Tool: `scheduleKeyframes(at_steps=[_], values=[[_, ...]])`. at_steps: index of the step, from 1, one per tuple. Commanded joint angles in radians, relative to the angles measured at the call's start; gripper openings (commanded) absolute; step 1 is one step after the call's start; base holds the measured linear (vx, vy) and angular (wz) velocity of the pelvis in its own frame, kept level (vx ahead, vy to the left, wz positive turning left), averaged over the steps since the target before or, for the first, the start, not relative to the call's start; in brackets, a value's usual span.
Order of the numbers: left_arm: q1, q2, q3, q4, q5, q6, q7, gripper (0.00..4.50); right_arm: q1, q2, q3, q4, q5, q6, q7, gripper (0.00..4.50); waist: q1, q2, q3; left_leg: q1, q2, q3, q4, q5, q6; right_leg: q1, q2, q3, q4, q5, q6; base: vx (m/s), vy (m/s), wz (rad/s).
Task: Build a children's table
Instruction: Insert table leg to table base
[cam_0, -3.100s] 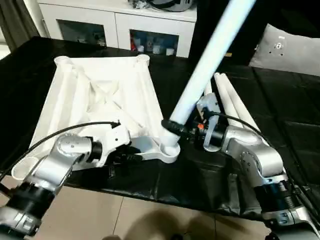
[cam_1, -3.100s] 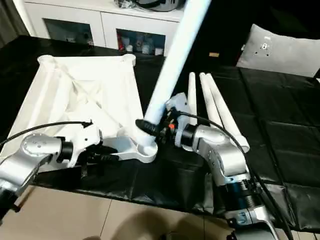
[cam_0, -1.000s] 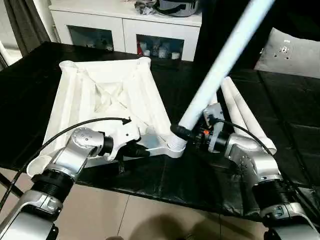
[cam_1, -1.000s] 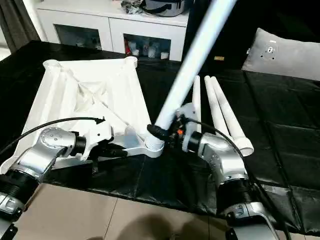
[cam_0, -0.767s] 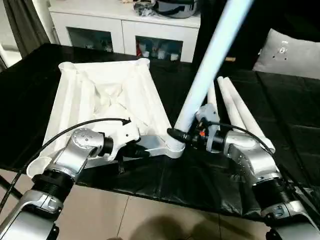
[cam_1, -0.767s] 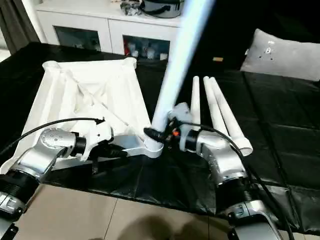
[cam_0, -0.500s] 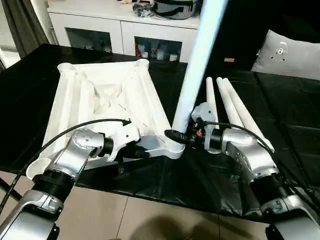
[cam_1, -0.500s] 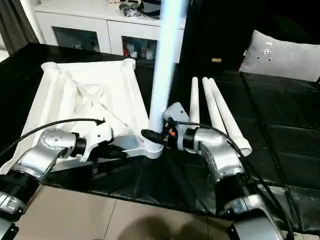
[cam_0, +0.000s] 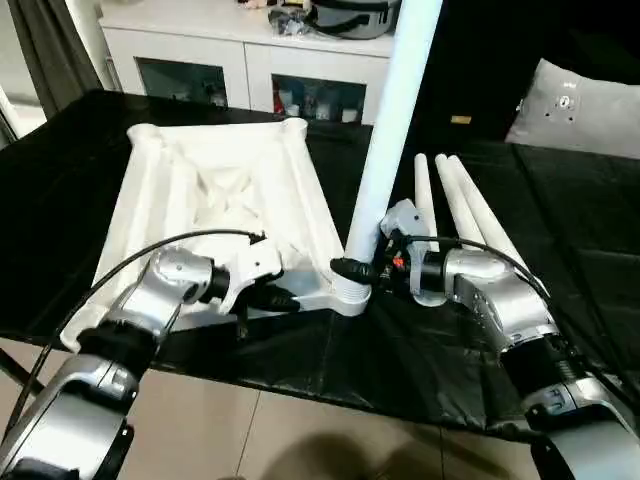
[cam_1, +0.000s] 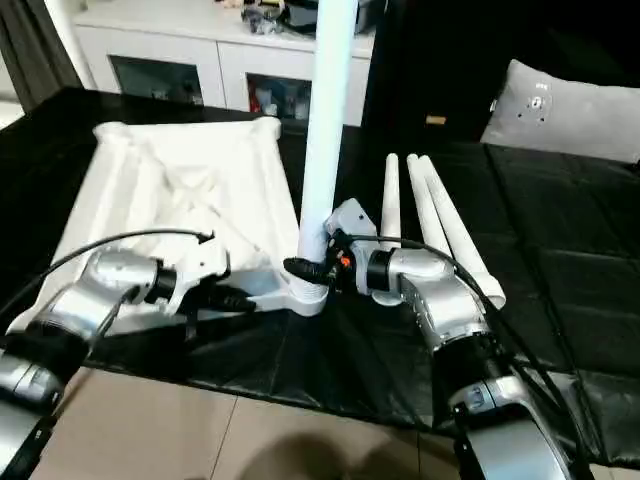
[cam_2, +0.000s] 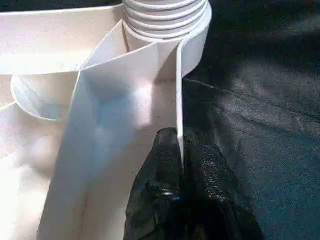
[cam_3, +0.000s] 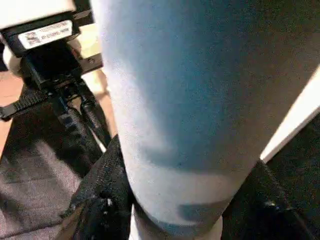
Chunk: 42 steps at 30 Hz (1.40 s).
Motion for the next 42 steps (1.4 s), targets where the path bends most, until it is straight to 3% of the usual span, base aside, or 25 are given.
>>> scheduleKeyframes(at_steps=[1, 6, 7, 9, 10, 11, 13, 14, 15, 16, 17, 18, 20, 21, 22, 23, 25, 27, 28, 30, 32, 35, 36, 40, 42], values=[[-0.061, 0.002, 0.030, -0.014, 0.003, -0.028, 0.031, 0.00, 0.063, 0.004, 0.085, 0.073, -0.053, 0.081, 0.012, 1.88, -0.006, 0.019, -0.049, -0.005, -0.001, 0.015, -0.084, -0.325, 0.027, 0.041, -0.061, 0.026, -0.104, -0.566, -0.083, 0.000, 0.000, 0.00], [-0.027, 0.027, 0.040, -0.044, -0.004, -0.015, 0.018, 0.00, 0.031, 0.040, 0.081, 0.128, -0.072, 0.100, -0.047, 1.88, -0.017, 0.021, -0.045, -0.005, 0.001, 0.011, -0.086, -0.358, 0.019, 0.037, -0.064, 0.025, -0.104, -0.590, -0.089, 0.000, 0.000, 0.00], [-0.009, 0.035, 0.046, -0.050, -0.007, -0.017, 0.018, 0.00, 0.023, 0.054, 0.079, 0.139, -0.077, 0.111, -0.069, 1.88, -0.018, 0.009, -0.044, -0.004, -0.001, 0.011, -0.084, -0.360, 0.022, 0.035, -0.065, 0.023, -0.106, -0.621, -0.079, 0.000, 0.000, 0.00], [0.006, 0.041, 0.050, -0.062, -0.010, -0.011, 0.016, 0.00, 0.016, 0.065, 0.074, 0.149, -0.080, 0.116, -0.091, 1.88, -0.022, 0.012, -0.040, -0.005, -0.002, 0.009, -0.084, -0.375, 0.020, 0.033, -0.067, 0.019, -0.114, -0.670, -0.059, 0.000, 0.000, 0.00], [0.038, 0.050, 0.056, -0.106, -0.017, 0.012, 0.022, 0.00, 0.012, 0.074, 0.067, 0.156, -0.080, 0.128, -0.107, 1.88, -0.024, 0.000, -0.040, -0.007, -0.001, 0.008, -0.085, -0.378, 0.020, 0.034, -0.068, 0.017, -0.116, -0.685, -0.050, 0.000, 0.000, 0.00], [0.075, 0.060, 0.063, -0.158, -0.023, 0.040, 0.031, 0.00, 0.006, 0.082, 0.062, 0.165, -0.085, 0.136, -0.129, 1.88, -0.031, 0.010, -0.040, -0.012, 0.004, 0.000, -0.090, -0.394, 0.008, 0.035, -0.076, 0.016, -0.110, -0.694, -0.047, 0.000, 0.000, 0.00], [0.148, 0.070, 0.082, -0.275, -0.034, 0.119, 0.070, 0.00, -0.003, 0.097, 0.053, 0.178, -0.092, 0.146, -0.168, 1.88, -0.042, 0.015, -0.037, -0.005, 0.004, -0.002, -0.091, -0.438, 0.011, 0.029, -0.071, 0.006, -0.122, -0.698, -0.045, 0.000, 0.000, 0.00], [0.178, 0.070, 0.091, -0.326, -0.035, 0.156, 0.095, 0.00, -0.005, 0.103, 0.050, 0.181, -0.093, 0.150, -0.180, 1.88, -0.046, 0.018, -0.042, -0.006, 0.010, -0.007, -0.093, -0.442, 0.003, 0.036, -0.078, 0.008, -0.110, -0.662, -0.059, 0.000, 0.000, 0.00], [0.235, 0.057, 0.107, -0.426, -0.031, 0.231, 0.158, 0.00, -0.009, 0.113, 0.042, 0.184, -0.092, 0.155, -0.202, 1.88, -0.055, 0.017, -0.038, -0.017, 0.015, -0.011, -0.101, -0.456, 0.007, 0.046, -0.077, -0.001, -0.108, -0.629, -0.069, 0.000, 0.000, 0.00], [0.268, 0.040, 0.115, -0.489, -0.026, 0.283, 0.202, 0.00, -0.009, 0.119, 0.037, 0.182, -0.090, 0.160, -0.212, 1.88, -0.064, 0.017, -0.038, -0.017, 0.019, -0.011, -0.104, -0.461, 0.003, 0.049, -0.076, -0.004, -0.105, -0.594, -0.085, 0.000, 0.000, 0.00], [0.292, 0.020, 0.122, -0.539, -0.024, 0.322, 0.236, 0.00, -0.010, 0.125, 0.033, 0.180, -0.088, 0.164, -0.221, 1.88, -0.065, 0.005, -0.037, -0.014, 0.013, -0.006, -0.098, -0.459, 0.012, 0.041, -0.073, -0.007, -0.114, -0.610, -0.080, 0.000, 0.000, 0.00], [0.310, 0.000, 0.128, -0.579, -0.019, 0.355, 0.269, 0.00, -0.011, 0.131, 0.027, 0.180, -0.087, 0.168, -0.231, 1.88, -0.066, 0.007, -0.032, -0.001, 0.006, 0.000, -0.091, -0.469, 0.018, 0.028, -0.069, -0.009, -0.121, -0.646, -0.074, 0.000, 0.000, 0.00], [0.321, -0.021, 0.132, -0.613, -0.012, 0.387, 0.300, 0.00, -0.011, 0.136, 0.023, 0.180, -0.086, 0.169, -0.239, 1.88, -0.069, 0.004, -0.031, 0.007, -0.003, 0.001, -0.083, -0.480, 0.030, 0.021, -0.069, -0.019, -0.136, -0.710, -0.037, 0.000, 0.000, 0.00], [0.326, -0.042, 0.137, -0.640, -0.003, 0.416, 0.329, 0.00, -0.009, 0.140, 0.020, 0.179, -0.085, 0.168, -0.244, 1.88, -0.069, 0.004, -0.031, 0.007, -0.003, 0.001, -0.083, -0.480, 0.030, 0.021, -0.069, -0.019, -0.136, -0.710, -0.037, 0.000, 0.000, 0.00], [0.321, -0.066, 0.142, -0.668, 0.012, 0.452, 0.363, 0.00, -0.007, 0.145, 0.014, 0.177, -0.082, 0.167, -0.255, 1.88, -0.072, 0.000, -0.030, 0.007, -0.007, 0.001, -0.079, -0.480, 0.035, 0.021, -0.071, -0.028, -0.146, -0.746, -0.009, 0.000, 0.000, 0.00], [0.310, -0.077, 0.141, -0.688, 0.016, 0.474, 0.378, 0.00, -0.006, 0.149, 0.008, 0.179, -0.078, 0.166, -0.263, 1.88, -0.072, 0.006, -0.031, 0.004, -0.005, -0.001, -0.081, -0.484, 0.036, 0.024, -0.072, -0.034, -0.148, -0.741, -0.001, 0.000, 0.000, 0.00], [0.303, -0.068, 0.131, -0.707, 0.017, 0.487, 0.370, 0.00, -0.007, 0.152, 0.005, 0.187, -0.077, 0.165, -0.269, 1.88, -0.074, 0.010, -0.034, 0.004, -0.001, -0.005, -0.084, -0.495, 0.039, 0.029, -0.074, -0.039, -0.148, -0.713, -0.004, 0.000, 0.000, 0.00], [0.303, -0.052, 0.115, -0.727, 0.022, 0.502, 0.359, 0.00, -0.009, 0.156, 0.005, 0.195, -0.076, 0.162, -0.272, 1.88, -0.074, 0.020, -0.035, -0.006, 0.004, -0.010, -0.095, -0.508, 0.040, 0.042, -0.075, -0.044, -0.143, -0.657, -0.012, 0.000, 0.000, 0.00], [0.304, -0.044, 0.105, -0.736, 0.027, 0.511, 0.355, 0.00, -0.010, 0.157, 0.004, 0.199, -0.075, 0.161, -0.274, 1.88, -0.076, 0.017, -0.034, -0.003, 0.004, -0.010, -0.095, -0.516, 0.040, 0.037, -0.076, -0.043, -0.146, -0.656, -0.016, 0.000, 0.000, 0.00], [0.312, -0.033, 0.087, -0.772, 0.036, 0.552, 0.359, 0.00, -0.012, 0.163, 0.000, 0.206, -0.075, 0.156, -0.282, 1.88, -0.075, 0.025, -0.032, 0.000, 0.003, -0.009, -0.095, -0.520, 0.037, 0.035, -0.077, -0.041, -0.145, -0.651, -0.024, 0.000, 0.000, 0.00], [0.315, -0.037, 0.082, -0.790, 0.042, 0.582, 0.359, 0.00, -0.020, 0.171, -0.013, 0.218, -0.073, 0.144, -0.284, 1.88, -0.076, 0.024, -0.033, -0.007, 0.004, -0.009, -0.097, -0.502, 0.036, 0.040, -0.078, -0.035, -0.140, -0.631, -0.039, 0.000, 0.000, 0.00], [0.313, -0.040, 0.079, -0.794, 0.043, 0.592, 0.357, 0.00, -0.035, 0.182, -0.032, 0.244, -0.065, 0.135, -0.292, 1.88, -0.080, 0.028, -0.032, -0.005, 0.004, -0.009, -0.096, -0.508, 0.036, 0.037, -0.078, -0.035, -0.138, -0.625, -0.052, 0.000, 0.000, 0.00], [0.312, -0.040, 0.078, -0.795, 0.041, 0.593, 0.356, 0.00, -0.039, 0.185, -0.034, 0.251, -0.065, 0.129, -0.293, 2.44, -0.081, 0.027, -0.032, -0.005, 0.003, -0.008, -0.096, -0.511, 0.037, 0.037, -0.077, -0.036, -0.139, -0.627, -0.050, 0.000, 0.000, 0.00], [0.311, -0.030, 0.070, -0.797, 0.033, 0.599, 0.358, 0.00, -0.044, 0.191, -0.041, 0.264, -0.065, 0.112, -0.297, 2.71, -0.084, 0.027, -0.032, 0.000, 0.003, -0.007, -0.094, -0.514, 0.039, 0.032, -0.080, -0.035, -0.143, -0.633, -0.055, 0.000, 0.000, 0.00], [0.311, -0.025, 0.068, -0.804, 0.032, 0.610, 0.359, 0.00, -0.043, 0.192, -0.046, 0.268, -0.067, 0.105, -0.294, 2.99, -0.082, 0.027, -0.033, -0.006, 0.007, -0.008, -0.098, -0.501, 0.039, 0.036, -0.077, -0.029, -0.131, -0.592, -0.072, 0.000, 0.000, 0.00]])
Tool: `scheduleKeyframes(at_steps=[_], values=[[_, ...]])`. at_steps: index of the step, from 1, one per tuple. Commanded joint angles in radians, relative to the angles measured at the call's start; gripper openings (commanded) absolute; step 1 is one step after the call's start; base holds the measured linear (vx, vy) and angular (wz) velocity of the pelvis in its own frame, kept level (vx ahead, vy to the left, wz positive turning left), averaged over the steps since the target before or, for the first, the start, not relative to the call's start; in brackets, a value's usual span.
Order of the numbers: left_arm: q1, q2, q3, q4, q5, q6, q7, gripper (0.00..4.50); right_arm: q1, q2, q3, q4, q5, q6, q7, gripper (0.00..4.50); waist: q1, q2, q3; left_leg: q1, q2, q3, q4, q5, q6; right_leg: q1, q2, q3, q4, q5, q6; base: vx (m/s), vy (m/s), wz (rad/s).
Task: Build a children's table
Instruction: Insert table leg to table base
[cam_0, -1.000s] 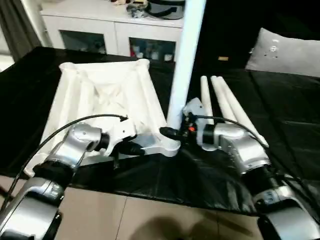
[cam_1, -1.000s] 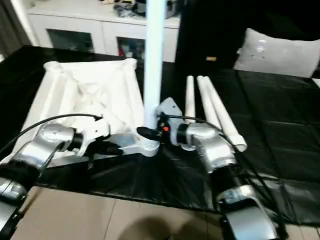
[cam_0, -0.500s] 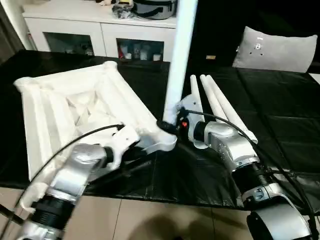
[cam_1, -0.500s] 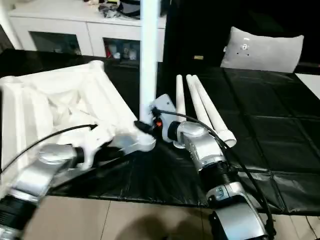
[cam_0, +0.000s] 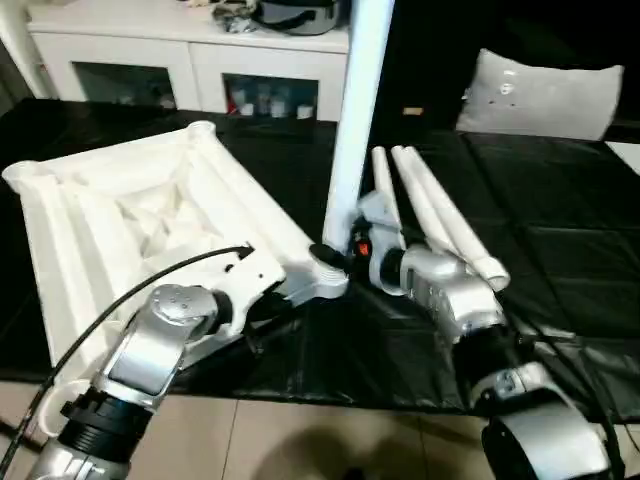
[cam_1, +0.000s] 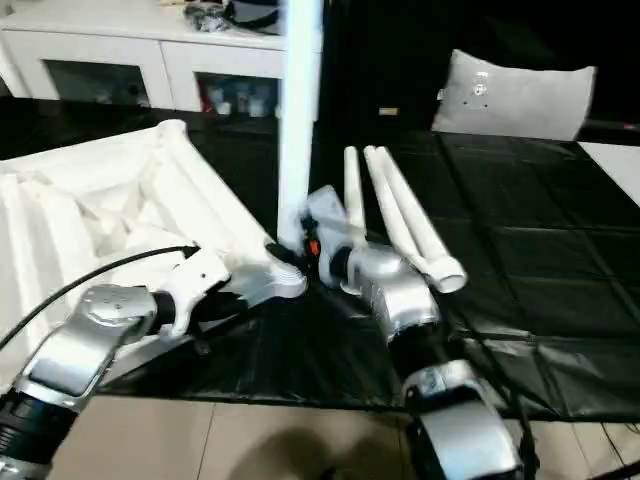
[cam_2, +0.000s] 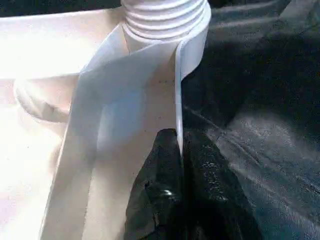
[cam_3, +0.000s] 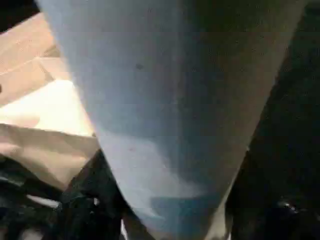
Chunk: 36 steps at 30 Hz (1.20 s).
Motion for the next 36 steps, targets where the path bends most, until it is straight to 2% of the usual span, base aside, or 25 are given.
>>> scheduleKeyframes(at_steps=[1, 3, 4, 7, 9, 12, 13, 15, 16, 19, 25, 32, 36], values=[[-0.029, -0.002, -0.012, -0.065, -0.019, -0.006, -0.005, 0.00, 0.048, -0.001, 0.029, 0.089, -0.028, 0.052, -0.012, 3.06, 0.000, 0.021, -0.034, -0.005, 0.004, 0.005, -0.093, -0.504, 0.039, 0.032, -0.057, 0.026, -0.092, -0.591, -0.073, 0.000, 0.000, 0.00], [-0.028, 0.002, -0.010, -0.061, -0.013, -0.009, -0.005, 0.00, 0.053, -0.008, 0.023, 0.095, -0.034, 0.055, -0.013, 3.32, 0.003, 0.021, -0.038, -0.007, 0.002, 0.008, -0.090, -0.477, 0.042, 0.034, -0.061, 0.030, -0.090, -0.586, -0.081, 0.000, 0.000, 0.00], [-0.028, 0.002, -0.010, -0.061, -0.013, -0.009, -0.005, 0.00, 0.053, -0.008, 0.023, 0.095, -0.034, 0.055, -0.013, 3.32, 0.010, 0.020, -0.041, -0.009, 0.002, 0.012, -0.090, -0.435, 0.046, 0.036, -0.062, 0.036, -0.086, -0.555, -0.094, 0.000, 0.000, 0.00], [-0.027, 0.008, -0.009, -0.055, -0.013, -0.014, -0.002, 0.00, 0.066, -0.012, -0.010, 0.074, 0.002, 0.055, 0.010, 3.55, 0.019, 0.020, -0.041, -0.011, 0.005, 0.017, -0.091, -0.389, 0.049, 0.035, -0.058, 0.045, -0.076, -0.507, -0.120, 0.000, 0.000, 0.00], [-0.027, 0.010, -0.009, -0.053, -0.014, -0.015, -0.001, 0.00, 0.073, -0.019, -0.005, 0.061, -0.001, 0.056, 0.017, 3.76, 0.024, 0.021, -0.044, -0.017, 0.006, 0.020, -0.091, -0.345, 0.051, 0.043, -0.058, 0.049, -0.066, -0.454, -0.141, 0.000, 0.000, 0.00], [-0.029, 0.017, -0.006, -0.040, -0.017, -0.023, 0.000, 0.00, 0.103, -0.031, -0.006, 0.001, 0.014, 0.001, 0.059, 3.99, 0.034, 0.022, -0.050, -0.019, 0.007, 0.027, -0.087, -0.275, 0.055, 0.047, -0.058, 0.055, -0.057, -0.372, -0.167, 0.000, 0.000, 0.00], [-0.030, 0.021, -0.005, -0.032, -0.018, -0.028, -0.001, 0.00, 0.117, -0.039, -0.008, -0.033, 0.021, -0.009, 0.077, 4.10, 0.040, 0.017, -0.053, -0.024, 0.008, 0.028, -0.086, -0.238, 0.059, 0.052, -0.056, 0.057, -0.048, -0.334, -0.174, 0.067, -0.024, 0.06], [-0.031, 0.023, -0.003, -0.024, -0.018, -0.033, -0.001, 0.00, 0.128, -0.047, -0.008, -0.061, 0.027, -0.014, 0.091, 4.23, 0.048, 0.018, -0.052, -0.014, 0.007, 0.035, -0.082, -0.217, 0.065, 0.044, -0.052, 0.062, -0.046, -0.309, -0.189, 0.000, 0.000, 0.00], [-0.032, 0.024, -0.004, -0.019, -0.018, -0.036, -0.001, 0.00, 0.131, -0.049, -0.009, -0.070, 0.028, -0.019, 0.096, 4.25, 0.048, 0.018, -0.056, -0.020, 0.006, 0.035, -0.080, -0.187, 0.068, 0.053, -0.053, 0.062, -0.039, -0.286, -0.198, 0.000, 0.000, 0.00], [-0.036, 0.032, -0.004, -0.002, -0.019, -0.049, -0.002, 0.00, 0.141, -0.058, -0.016, -0.101, 0.038, -0.026, 0.106, 4.41, 0.055, 0.021, -0.061, -0.025, 0.007, 0.037, -0.077, -0.095, 0.076, 0.060, -0.051, 0.061, -0.028, -0.194, -0.213, 0.000, 0.000, 0.00], [-0.053, 0.060, -0.012, 0.045, -0.020, -0.096, -0.025, 0.00, 0.149, -0.091, -0.030, -0.182, 0.054, -0.029, 0.122, 4.41, 0.062, 0.021, -0.063, -0.020, 0.008, 0.041, -0.076, -0.079, 0.070, 0.063, -0.047, 0.061, -0.021, -0.146, -0.222, 0.000, 0.000, 0.00], [-0.066, 0.084, -0.024, 0.084, -0.021, -0.142, -0.054, 0.00, 0.150, -0.124, -0.036, -0.251, 0.050, -0.025, 0.126, 4.41, 0.068, 0.019, -0.062, -0.017, 0.007, 0.045, -0.074, -0.086, 0.065, 0.063, -0.047, 0.064, -0.022, -0.166, -0.217, 0.000, 0.000, 0.00], [-0.069, 0.110, -0.045, 0.119, -0.024, -0.230, -0.108, 0.00, 0.146, -0.177, -0.016, -0.308, 0.031, -0.032, 0.161, 4.41, 0.071, 0.018, -0.062, -0.016, 0.006, 0.045, -0.073, -0.090, 0.064, 0.062, -0.045, 0.065, -0.023, -0.185, -0.205, 0.000, 0.000, 0.00]])
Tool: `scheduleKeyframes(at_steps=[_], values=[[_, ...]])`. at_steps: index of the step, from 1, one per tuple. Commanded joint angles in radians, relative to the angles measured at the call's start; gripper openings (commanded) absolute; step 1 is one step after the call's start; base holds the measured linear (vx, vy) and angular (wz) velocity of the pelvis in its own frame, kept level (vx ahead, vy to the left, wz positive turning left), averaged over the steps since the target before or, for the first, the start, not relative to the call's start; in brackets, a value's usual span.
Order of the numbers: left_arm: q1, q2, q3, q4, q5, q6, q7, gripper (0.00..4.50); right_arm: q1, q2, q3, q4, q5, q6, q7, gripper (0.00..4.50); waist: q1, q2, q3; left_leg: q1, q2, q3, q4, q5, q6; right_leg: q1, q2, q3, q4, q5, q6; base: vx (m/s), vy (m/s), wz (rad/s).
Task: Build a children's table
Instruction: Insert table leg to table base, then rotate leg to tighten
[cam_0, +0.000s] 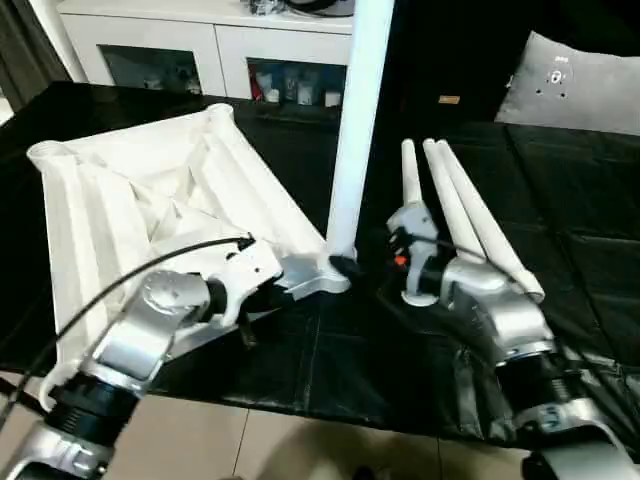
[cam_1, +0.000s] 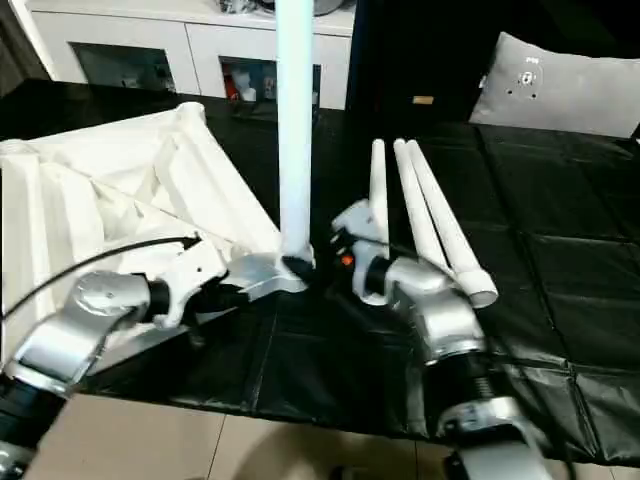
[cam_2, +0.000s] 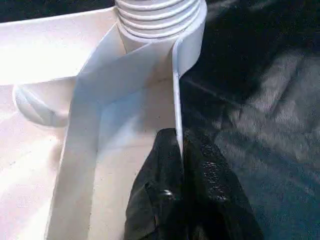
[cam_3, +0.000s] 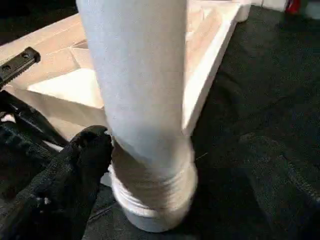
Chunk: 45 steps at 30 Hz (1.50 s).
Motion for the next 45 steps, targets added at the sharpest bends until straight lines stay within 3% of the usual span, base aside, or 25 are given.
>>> scheduleKeyframes(at_steps=[1, 5, 6, 11, 15, 19, 22, 39, 41, 45], values=[[-0.008, 0.025, -0.022, 0.022, 0.013, -0.067, -0.034, 0.00, -0.003, -0.026, 0.014, -0.038, -0.014, -0.006, 0.037, 4.41, 0.004, 0.009, -0.067, -0.016, -0.005, 0.027, -0.060, -0.092, 0.066, 0.075, -0.052, 0.053, -0.054, -0.195, -0.191, 0.000, 0.000, 0.00], [-0.007, 0.044, -0.050, 0.043, 0.011, -0.141, -0.100, 0.00, 0.012, -0.085, 0.038, -0.070, -0.001, -0.032, 0.144, 4.41, 0.005, 0.002, -0.068, -0.019, -0.006, 0.028, -0.057, -0.092, 0.077, 0.077, -0.052, 0.053, -0.051, -0.195, -0.191, 0.000, 0.000, 0.00], [-0.009, 0.045, -0.053, 0.048, 0.010, -0.150, -0.107, 0.00, 0.015, -0.094, 0.042, -0.074, 0.002, -0.031, 0.160, 4.41, 0.009, 0.005, -0.068, -0.015, -0.003, 0.029, -0.057, -0.091, 0.081, 0.074, -0.053, 0.054, -0.050, -0.197, -0.193, 0.000, 0.000, 0.00], [-0.032, 0.058, -0.080, 0.085, 0.013, -0.213, -0.167, 0.00, 0.033, -0.136, 0.086, -0.081, 0.005, -0.063, 0.266, 4.41, 0.023, 0.000, -0.069, -0.013, -0.003, 0.033, -0.055, -0.088, 0.089, 0.071, -0.053, 0.055, -0.049, -0.203, -0.194, 0.000, 0.000, 0.00], [-0.036, 0.065, -0.092, 0.088, 0.008, -0.244, -0.210, 0.00, 0.030, -0.135, 0.109, -0.050, -0.006, -0.091, 0.301, 4.41, 0.026, -0.007, -0.068, -0.018, -0.002, 0.035, -0.054, -0.088, 0.080, 0.070, -0.054, 0.059, -0.043, -0.208, -0.190, 0.000, 0.000, 0.00], [-0.037, 0.070, -0.103, 0.074, 0.000, -0.258, -0.247, 0.00, 0.011, -0.119, 0.127, 0.007, -0.028, -0.112, 0.305, 4.41, 0.028, -0.008, -0.066, -0.014, -0.002, 0.037, -0.055, -0.118, 0.068, 0.066, -0.056, 0.060, -0.048, -0.272, -0.178, 0.000, 0.000, 0.00], [-0.039, 0.069, -0.108, 0.073, 0.000, -0.263, -0.256, 0.00, 0.006, -0.110, 0.126, 0.020, -0.023, -0.114, 0.309, 4.41, 0.028, -0.011, -0.067, -0.014, -0.001, 0.037, -0.054, -0.121, 0.066, 0.065, -0.054, 0.062, -0.048, -0.270, -0.175, 0.000, 0.000, 0.00], [-0.036, 0.064, -0.111, 0.078, -0.008, -0.271, -0.281, 0.00, 0.018, -0.086, 0.138, 0.079, -0.007, -0.121, 0.346, 2.90, 0.029, -0.010, -0.071, -0.017, -0.003, 0.037, -0.051, -0.094, 0.071, 0.069, -0.054, 0.062, -0.041, -0.235, -0.181, 0.000, 0.000, 0.00], [-0.030, 0.060, -0.106, 0.073, -0.020, -0.259, -0.282, 0.00, 0.025, -0.078, 0.134, 0.082, 0.002, -0.112, 0.346, 2.84, 0.028, -0.016, -0.071, -0.018, -0.002, 0.038, -0.051, -0.094, 0.072, 0.069, -0.053, 0.062, -0.041, -0.240, -0.178, 0.000, 0.000, 0.00], [0.002, 0.038, -0.068, 0.032, -0.047, -0.172, -0.220, 0.00, 0.029, -0.012, 0.130, 0.108, -0.018, -0.039, 0.227, 2.73, 0.025, -0.011, -0.069, -0.018, 0.000, 0.036, -0.053, -0.094, 0.060, 0.067, -0.055, 0.063, -0.039, -0.244, -0.182, 0.000, 0.000, 0.00]])
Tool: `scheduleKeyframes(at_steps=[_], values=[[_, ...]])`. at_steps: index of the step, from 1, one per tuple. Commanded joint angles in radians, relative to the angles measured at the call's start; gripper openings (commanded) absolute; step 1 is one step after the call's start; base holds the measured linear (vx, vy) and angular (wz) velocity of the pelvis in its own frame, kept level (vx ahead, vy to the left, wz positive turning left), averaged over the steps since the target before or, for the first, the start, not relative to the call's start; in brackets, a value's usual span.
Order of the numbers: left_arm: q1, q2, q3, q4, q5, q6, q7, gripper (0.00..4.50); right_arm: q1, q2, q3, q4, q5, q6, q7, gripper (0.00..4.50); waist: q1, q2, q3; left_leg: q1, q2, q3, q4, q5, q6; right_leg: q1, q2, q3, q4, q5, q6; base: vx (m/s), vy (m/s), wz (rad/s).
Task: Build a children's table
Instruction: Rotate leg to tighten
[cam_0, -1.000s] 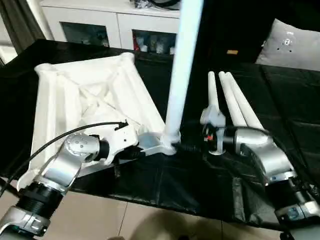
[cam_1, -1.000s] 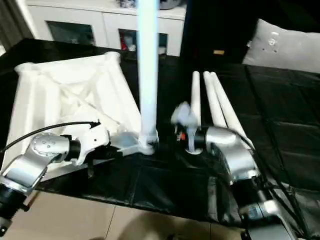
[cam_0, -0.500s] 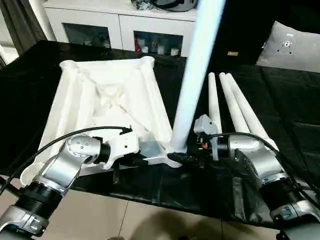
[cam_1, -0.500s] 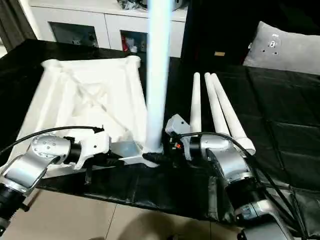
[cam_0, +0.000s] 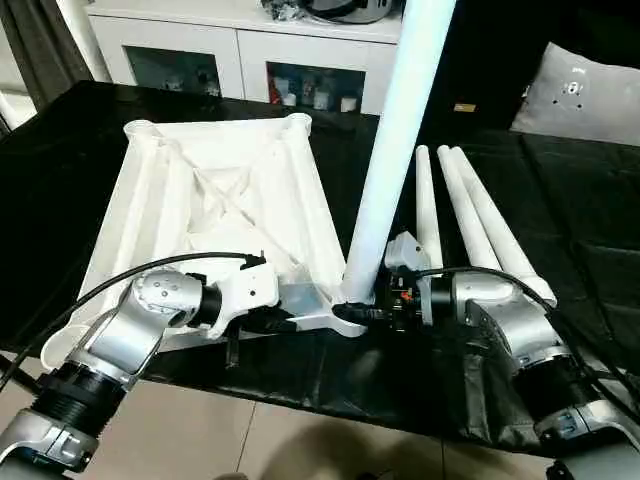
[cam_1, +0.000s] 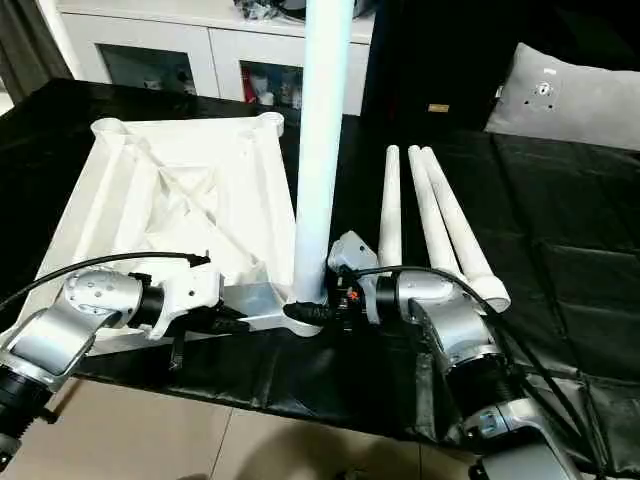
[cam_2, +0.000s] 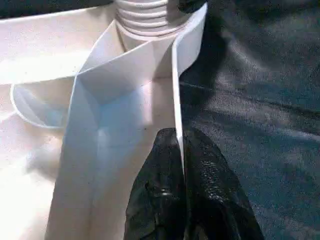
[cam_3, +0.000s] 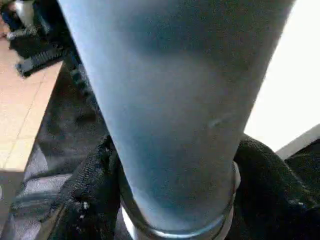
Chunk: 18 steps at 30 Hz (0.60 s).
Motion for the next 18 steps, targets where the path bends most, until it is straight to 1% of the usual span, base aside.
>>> scheduleKeyframes(at_steps=[1, 2, 3, 4, 5, 6, 7, 9, 10, 11, 12, 13, 15, 16, 17, 18], values=[[0.013, -0.023, -0.017, -0.043, -0.010, 0.040, 0.023, 0.00, 0.008, 0.033, 0.015, 0.035, -0.020, 0.050, -0.082, 2.73, -0.004, 0.001, -0.060, -0.019, -0.002, 0.022, -0.068, -0.112, 0.050, 0.069, -0.050, 0.049, -0.062, -0.270, -0.177, 0.000, 0.000, 0.00], [0.026, -0.043, 0.004, -0.056, -0.012, 0.088, 0.075, 0.00, -0.006, 0.080, 0.007, 0.058, -0.027, 0.083, -0.154, 2.72, -0.008, 0.002, -0.059, -0.020, -0.003, 0.021, -0.070, -0.127, 0.043, 0.070, -0.050, 0.049, -0.064, -0.294, -0.170, 0.000, 0.000, 0.00], [0.029, -0.049, 0.010, -0.060, -0.012, 0.102, 0.090, 0.00, -0.010, 0.093, 0.005, 0.066, -0.028, 0.093, -0.175, 2.72, -0.016, 0.002, -0.055, -0.018, -0.004, 0.020, -0.072, -0.166, 0.028, 0.068, -0.050, 0.047, -0.071, -0.355, -0.152, 0.000, 0.000, 0.00], [0.037, -0.067, 0.026, -0.069, -0.008, 0.137, 0.136, 0.00, -0.029, 0.138, -0.009, 0.092, -0.019, 0.116, -0.230, 2.72, -0.022, 0.006, -0.054, -0.018, -0.005, 0.018, -0.072, -0.183, 0.018, 0.068, -0.050, 0.046, -0.070, -0.378, -0.146, 0.000, 0.000, 0.00], [0.042, -0.101, 0.050, -0.079, -0.001, 0.188, 0.209, 0.00, -0.065, 0.204, -0.025, 0.142, -0.018, 0.145, -0.316, 2.72, -0.032, 0.000, -0.054, -0.020, -0.009, 0.016, -0.073, -0.214, 0.011, 0.070, -0.049, 0.042, -0.079, -0.445, -0.119, 0.000, 0.000, 0.00], [0.040, -0.121, 0.061, -0.081, 0.008, 0.213, 0.250, 0.00, -0.084, 0.234, -0.029, 0.170, -0.022, 0.157, -0.353, 2.72, -0.040, 0.003, -0.051, -0.014, -0.013, 0.014, -0.071, -0.244, 0.008, 0.062, -0.050, 0.038, -0.090, -0.513, -0.097, -0.051, -0.006, -0.06], [0.038, -0.133, 0.066, -0.081, 0.014, 0.226, 0.273, 0.00, -0.094, 0.249, -0.030, 0.185, -0.026, 0.163, -0.373, 2.72, -0.046, 0.001, -0.051, -0.008, -0.017, 0.014, -0.066, -0.265, 0.009, 0.057, -0.049, 0.032, -0.101, -0.571, -0.073, -0.051, -0.006, -0.06], [0.033, -0.153, 0.073, -0.086, 0.029, 0.254, 0.309, 0.00, -0.106, 0.268, -0.031, 0.205, -0.041, 0.165, -0.407, 2.72, -0.050, -0.002, -0.049, -0.004, -0.020, 0.014, -0.061, -0.283, 0.020, 0.051, -0.049, 0.027, -0.114, -0.623, -0.045, 0.000, 0.000, 0.00], [0.025, -0.182, 0.082, -0.091, 0.036, 0.280, 0.348, 0.00, -0.116, 0.283, -0.038, 0.227, -0.048, 0.164, -0.441, 2.72, -0.050, -0.006, -0.049, -0.003, -0.021, 0.014, -0.061, -0.283, 0.024, 0.049, -0.048, 0.026, -0.117, -0.631, -0.038, 0.000, 0.000, 0.00], [0.019, -0.211, 0.089, -0.098, 0.040, 0.308, 0.384, 0.00, -0.123, 0.295, -0.042, 0.246, -0.056, 0.164, -0.473, 2.72, -0.052, -0.003, -0.048, -0.002, -0.020, 0.015, -0.061, -0.287, 0.024, 0.045, -0.046, 0.024, -0.118, -0.636, -0.035, 0.000, 0.000, 0.00], [0.010, -0.250, 0.090, -0.116, 0.043, 0.350, 0.427, 0.00, -0.133, 0.309, -0.050, 0.274, -0.071, 0.161, -0.513, 2.72, -0.051, -0.005, -0.048, 0.002, -0.020, 0.014, -0.060, -0.295, 0.024, 0.044, -0.046, 0.019, -0.121, -0.643, -0.030, 0.000, 0.000, 0.00], [0.009, -0.262, 0.080, -0.120, 0.047, 0.355, 0.434, 0.00, -0.130, 0.309, -0.055, 0.278, -0.071, 0.155, -0.519, 2.72, -0.053, -0.003, -0.047, 0.002, -0.019, 0.012, -0.061, -0.311, 0.027, 0.045, -0.045, 0.013, -0.126, -0.644, -0.025, 0.000, 0.000, 0.00], [0.007, -0.271, 0.069, -0.116, 0.054, 0.353, 0.438, 0.00, -0.125, 0.306, -0.060, 0.278, -0.069, 0.145, -0.516, 2.72, -0.054, 0.000, -0.049, 0.001, -0.017, 0.008, -0.065, -0.336, 0.034, 0.048, -0.047, 0.010, -0.129, -0.632, -0.018, 0.000, 0.000, 0.00], [0.006, -0.272, 0.066, -0.113, 0.055, 0.352, 0.439, 0.00, -0.122, 0.304, -0.060, 0.277, -0.068, 0.142, -0.513, 2.72, -0.054, 0.001, -0.050, 0.003, -0.016, 0.008, -0.066, -0.339, 0.037, 0.048, -0.047, 0.010, -0.129, -0.621, -0.021, 0.000, 0.000, 0.00], [0.004, -0.271, 0.067, -0.111, 0.057, 0.352, 0.442, 0.00, -0.123, 0.304, -0.062, 0.279, -0.070, 0.140, -0.513, 3.06, -0.055, 0.002, -0.052, -0.001, -0.013, 0.006, -0.071, -0.339, 0.041, 0.053, -0.048, 0.011, -0.125, -0.587, -0.033, 0.000, 0.000, 0.00], [-0.002, -0.260, 0.064, -0.105, 0.068, 0.350, 0.449, 0.00, -0.126, 0.303, -0.068, 0.288, -0.078, 0.126, -0.517, 3.27, -0.054, 0.012, -0.053, -0.003, -0.010, 0.003, -0.075, -0.338, 0.040, 0.057, -0.049, 0.012, -0.120, -0.551, -0.048, 0.000, 0.000, 0.00]])
